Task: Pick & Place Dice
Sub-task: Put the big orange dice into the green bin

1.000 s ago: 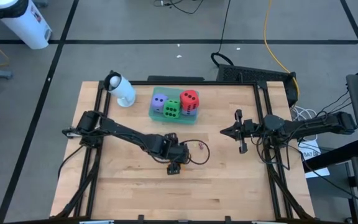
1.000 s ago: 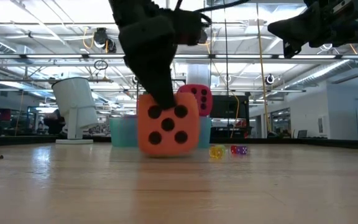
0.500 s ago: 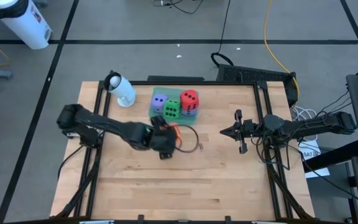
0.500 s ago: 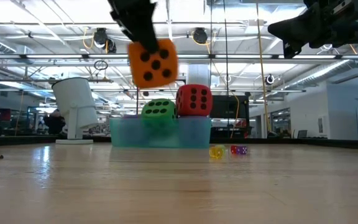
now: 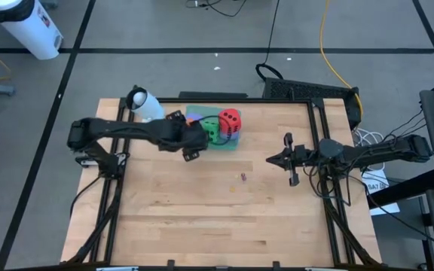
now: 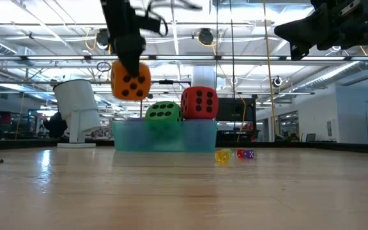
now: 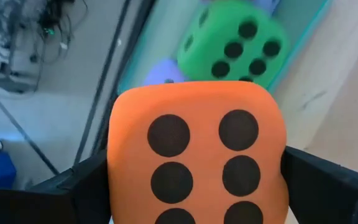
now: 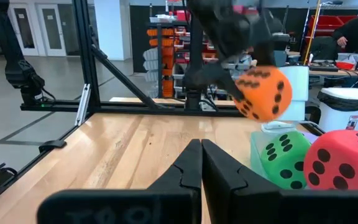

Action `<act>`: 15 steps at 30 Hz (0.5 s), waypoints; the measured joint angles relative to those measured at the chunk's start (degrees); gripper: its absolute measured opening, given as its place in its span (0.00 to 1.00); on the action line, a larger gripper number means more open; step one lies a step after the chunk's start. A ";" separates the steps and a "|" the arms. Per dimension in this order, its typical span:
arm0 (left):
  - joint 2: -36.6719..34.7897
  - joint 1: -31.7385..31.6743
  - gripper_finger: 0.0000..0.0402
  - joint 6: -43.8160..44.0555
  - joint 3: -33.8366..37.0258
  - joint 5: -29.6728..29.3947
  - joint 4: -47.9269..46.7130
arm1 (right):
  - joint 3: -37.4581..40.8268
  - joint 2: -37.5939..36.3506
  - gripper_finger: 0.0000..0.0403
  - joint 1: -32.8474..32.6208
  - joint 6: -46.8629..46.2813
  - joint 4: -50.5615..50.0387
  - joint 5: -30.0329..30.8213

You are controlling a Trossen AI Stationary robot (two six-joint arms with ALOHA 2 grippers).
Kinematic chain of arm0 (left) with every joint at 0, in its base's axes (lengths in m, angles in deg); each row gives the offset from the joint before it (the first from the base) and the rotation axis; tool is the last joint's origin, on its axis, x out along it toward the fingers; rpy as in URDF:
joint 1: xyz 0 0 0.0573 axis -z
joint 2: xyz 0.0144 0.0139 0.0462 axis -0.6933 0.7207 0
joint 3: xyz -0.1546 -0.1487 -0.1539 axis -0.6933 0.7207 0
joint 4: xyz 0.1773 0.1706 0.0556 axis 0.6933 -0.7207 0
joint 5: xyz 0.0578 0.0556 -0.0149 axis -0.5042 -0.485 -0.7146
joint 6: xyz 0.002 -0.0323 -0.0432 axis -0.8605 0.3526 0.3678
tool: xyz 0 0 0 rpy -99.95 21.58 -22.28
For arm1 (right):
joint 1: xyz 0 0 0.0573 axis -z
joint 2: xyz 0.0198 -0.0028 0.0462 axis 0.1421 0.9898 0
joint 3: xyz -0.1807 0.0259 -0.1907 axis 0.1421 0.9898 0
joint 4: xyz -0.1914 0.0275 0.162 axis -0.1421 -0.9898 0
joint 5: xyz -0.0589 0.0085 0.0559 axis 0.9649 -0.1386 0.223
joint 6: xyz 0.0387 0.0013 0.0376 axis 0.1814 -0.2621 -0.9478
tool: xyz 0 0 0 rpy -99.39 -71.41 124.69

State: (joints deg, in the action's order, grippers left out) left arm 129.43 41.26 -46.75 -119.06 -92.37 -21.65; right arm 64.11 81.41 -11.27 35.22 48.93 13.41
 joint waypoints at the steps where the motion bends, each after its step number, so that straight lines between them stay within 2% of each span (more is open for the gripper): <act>1: 0.51 -0.99 0.93 -0.61 0.54 0.59 0.24 | 0.00 0.13 0.00 0.00 0.01 -0.15 0.00; 7: 0.83 -5.36 0.93 -3.07 5.32 3.28 2.93 | 0.00 1.86 0.00 -0.01 0.27 -0.09 0.02; 15: 0.63 -6.04 0.93 -7.78 9.66 4.24 8.00 | 0.00 7.84 0.00 0.01 1.27 6.28 0.04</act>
State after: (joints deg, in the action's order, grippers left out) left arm 130.06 35.22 -54.53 -109.40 -88.13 -13.65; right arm 64.11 89.25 -11.26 36.49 55.21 13.46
